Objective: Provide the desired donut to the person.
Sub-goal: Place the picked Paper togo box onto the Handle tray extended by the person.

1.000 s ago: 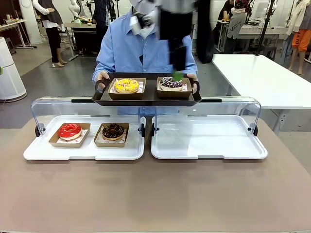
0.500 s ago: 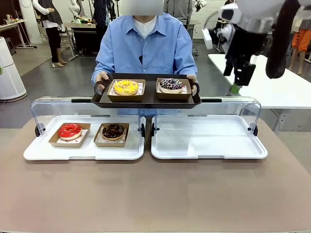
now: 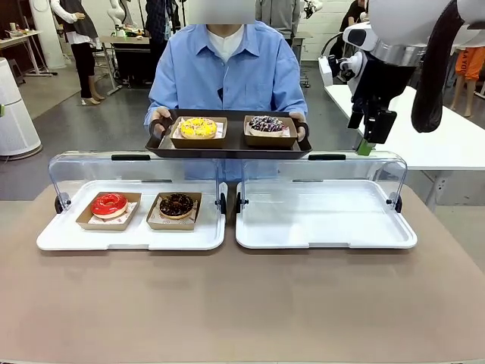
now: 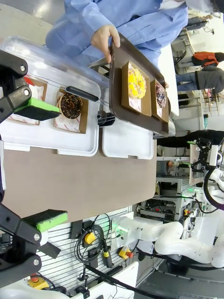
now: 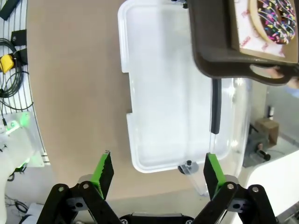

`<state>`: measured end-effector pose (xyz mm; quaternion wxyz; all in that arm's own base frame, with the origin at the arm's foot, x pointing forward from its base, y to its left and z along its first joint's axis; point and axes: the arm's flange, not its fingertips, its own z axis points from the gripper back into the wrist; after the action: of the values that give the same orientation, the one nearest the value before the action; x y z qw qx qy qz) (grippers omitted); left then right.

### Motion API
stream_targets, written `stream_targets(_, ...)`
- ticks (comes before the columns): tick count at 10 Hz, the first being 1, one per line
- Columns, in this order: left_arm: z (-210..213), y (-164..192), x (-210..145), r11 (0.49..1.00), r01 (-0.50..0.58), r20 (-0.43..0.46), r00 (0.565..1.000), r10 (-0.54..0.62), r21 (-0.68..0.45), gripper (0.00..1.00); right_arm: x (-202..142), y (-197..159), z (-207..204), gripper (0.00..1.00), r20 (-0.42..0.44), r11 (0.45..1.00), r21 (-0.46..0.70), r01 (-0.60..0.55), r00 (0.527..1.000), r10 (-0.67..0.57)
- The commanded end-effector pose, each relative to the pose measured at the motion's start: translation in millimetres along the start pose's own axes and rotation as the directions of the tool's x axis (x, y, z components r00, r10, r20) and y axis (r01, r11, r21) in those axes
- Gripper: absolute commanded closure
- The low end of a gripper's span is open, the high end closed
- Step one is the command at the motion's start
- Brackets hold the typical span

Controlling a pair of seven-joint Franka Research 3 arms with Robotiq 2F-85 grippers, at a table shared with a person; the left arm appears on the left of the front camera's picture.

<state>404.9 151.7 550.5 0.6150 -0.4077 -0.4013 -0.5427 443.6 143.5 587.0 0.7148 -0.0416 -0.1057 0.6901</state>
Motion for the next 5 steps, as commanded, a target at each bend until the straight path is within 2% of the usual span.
stream_targets(1,1.4,-2.1,0.9,1.000,0.004,0.006,1.000,-0.004,0.000,0.00,-2.8,1.2,1.5,0.00,-0.011,1.000,-0.003,-0.001,1.000,0.001)
stream_targets(5,1.4,-2.1,0.9,1.000,0.004,0.006,1.000,-0.004,0.000,0.00,-2.8,1.2,1.5,0.00,-0.011,1.000,-0.003,-0.001,1.000,0.001)
